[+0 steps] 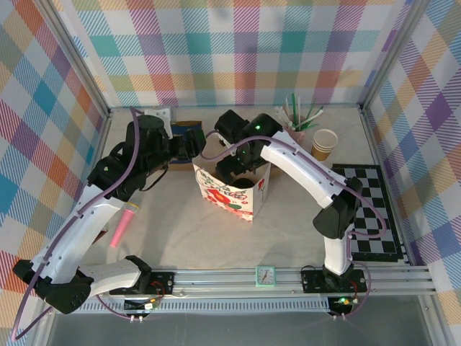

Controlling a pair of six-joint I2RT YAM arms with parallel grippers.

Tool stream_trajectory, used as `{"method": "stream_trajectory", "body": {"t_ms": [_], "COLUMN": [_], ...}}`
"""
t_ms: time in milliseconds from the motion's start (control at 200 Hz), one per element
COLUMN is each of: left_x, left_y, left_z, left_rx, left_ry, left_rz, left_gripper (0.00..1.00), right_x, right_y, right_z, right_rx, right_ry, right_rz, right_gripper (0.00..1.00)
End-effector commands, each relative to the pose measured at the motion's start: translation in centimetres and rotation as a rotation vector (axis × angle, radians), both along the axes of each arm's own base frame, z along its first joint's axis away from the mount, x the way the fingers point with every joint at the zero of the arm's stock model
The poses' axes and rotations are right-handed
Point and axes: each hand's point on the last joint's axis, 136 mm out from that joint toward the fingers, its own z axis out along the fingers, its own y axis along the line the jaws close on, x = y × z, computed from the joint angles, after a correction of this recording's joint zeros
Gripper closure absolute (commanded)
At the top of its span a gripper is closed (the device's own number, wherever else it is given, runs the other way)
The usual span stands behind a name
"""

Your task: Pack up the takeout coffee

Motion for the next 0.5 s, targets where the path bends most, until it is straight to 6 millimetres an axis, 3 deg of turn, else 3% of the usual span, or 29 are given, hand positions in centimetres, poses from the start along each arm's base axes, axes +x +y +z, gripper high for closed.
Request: {"method": "stream_trajectory", "body": {"t_ms": [0,235,495], "left_x": [-0.4,-0.6,-0.9], "left_y": [0.2,0.4,0.7], "left_z": [-0.3,0.5,1.4], "left_rx": [0.033,0.028,0.037], "left_ry": [0.014,-0.002,-0.021], "left_rz": [-0.005,-0.001,-0.002], "left_gripper": [0.18,0.18,0.17], "right_x": [-1.1,-2.1,-2.5], "right_y": [-0.1,0.0,-3.0], "right_z": [5.1,10.0,15.9], "right_rx": [0.087,0.187,0.272], "right_ry": [-0.081,-0.145,-0.329], "right_rz": [0.048,0.094,0.062], "right_gripper": [0.01,0.01,0.01]}}
